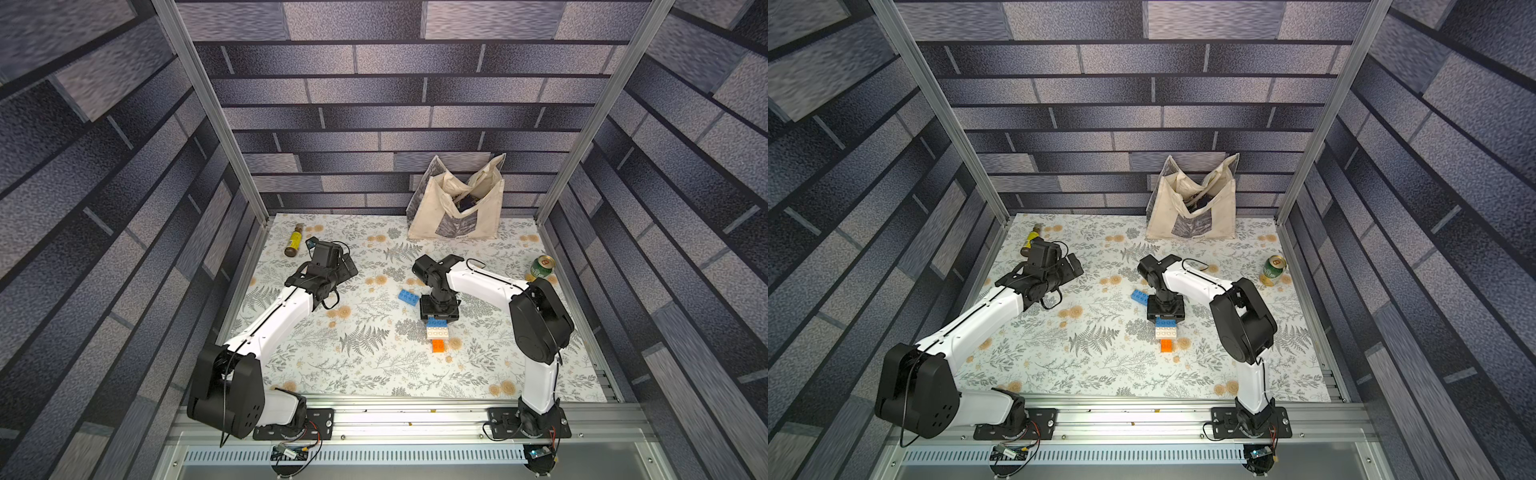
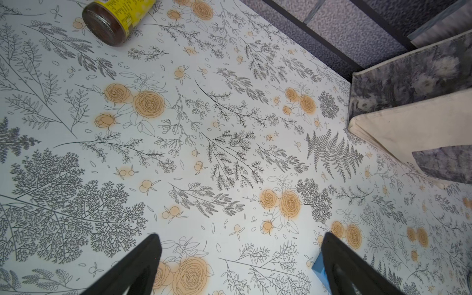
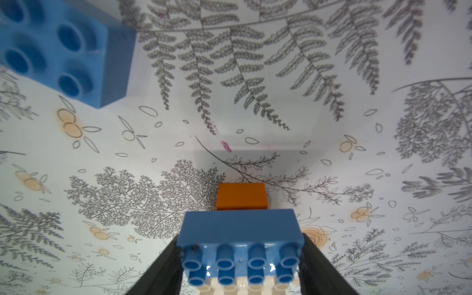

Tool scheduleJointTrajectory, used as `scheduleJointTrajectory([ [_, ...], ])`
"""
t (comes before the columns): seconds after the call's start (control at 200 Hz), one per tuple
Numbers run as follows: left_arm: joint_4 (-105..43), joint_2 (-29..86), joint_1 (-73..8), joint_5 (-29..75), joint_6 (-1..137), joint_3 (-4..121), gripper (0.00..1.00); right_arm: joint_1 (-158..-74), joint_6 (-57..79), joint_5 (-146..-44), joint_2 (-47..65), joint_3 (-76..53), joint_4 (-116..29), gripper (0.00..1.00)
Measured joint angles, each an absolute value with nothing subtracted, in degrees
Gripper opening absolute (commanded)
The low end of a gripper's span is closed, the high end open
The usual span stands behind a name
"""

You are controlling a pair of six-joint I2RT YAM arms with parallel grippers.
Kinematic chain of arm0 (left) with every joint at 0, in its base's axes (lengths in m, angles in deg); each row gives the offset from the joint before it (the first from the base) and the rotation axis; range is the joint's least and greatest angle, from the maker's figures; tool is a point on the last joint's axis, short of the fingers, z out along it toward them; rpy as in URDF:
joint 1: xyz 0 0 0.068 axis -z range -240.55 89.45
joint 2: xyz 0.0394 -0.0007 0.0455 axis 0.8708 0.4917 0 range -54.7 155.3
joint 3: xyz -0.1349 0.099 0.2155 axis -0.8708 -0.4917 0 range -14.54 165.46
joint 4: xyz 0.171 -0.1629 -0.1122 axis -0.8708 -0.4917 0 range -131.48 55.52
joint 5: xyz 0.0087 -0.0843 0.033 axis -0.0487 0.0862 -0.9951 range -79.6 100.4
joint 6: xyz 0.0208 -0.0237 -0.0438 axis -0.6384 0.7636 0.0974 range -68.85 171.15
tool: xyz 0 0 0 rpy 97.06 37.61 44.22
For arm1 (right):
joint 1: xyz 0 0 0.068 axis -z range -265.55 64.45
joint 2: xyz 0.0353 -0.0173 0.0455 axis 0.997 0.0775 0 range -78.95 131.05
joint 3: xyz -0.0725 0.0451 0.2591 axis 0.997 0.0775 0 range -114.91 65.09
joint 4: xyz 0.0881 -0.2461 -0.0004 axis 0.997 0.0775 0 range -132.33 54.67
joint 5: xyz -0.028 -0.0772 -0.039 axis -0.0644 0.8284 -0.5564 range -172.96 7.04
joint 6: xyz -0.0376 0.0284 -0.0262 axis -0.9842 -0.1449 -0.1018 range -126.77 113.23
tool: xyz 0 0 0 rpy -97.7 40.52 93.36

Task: Assemble a rectangle with lego
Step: Assemble the lego brick with the lego brick.

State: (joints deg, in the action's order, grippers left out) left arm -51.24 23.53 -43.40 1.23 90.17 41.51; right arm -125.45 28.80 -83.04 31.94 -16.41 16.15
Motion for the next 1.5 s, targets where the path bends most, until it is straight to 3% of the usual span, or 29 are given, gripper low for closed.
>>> scheduleJointTrajectory([
  [1.187, -52.0, 23.6, -43.4, -0.4, 90.2, 41.9, 1.00, -125.5, 28.6, -84.5, 35.2, -18.1, 18.9, 0.10],
  [1.498, -52.0, 23.6, -43.4, -0.6, 90.2, 41.9, 1.00, -125.5, 27.9, -87.2, 37.4, -20.4, 22.6, 0.02],
])
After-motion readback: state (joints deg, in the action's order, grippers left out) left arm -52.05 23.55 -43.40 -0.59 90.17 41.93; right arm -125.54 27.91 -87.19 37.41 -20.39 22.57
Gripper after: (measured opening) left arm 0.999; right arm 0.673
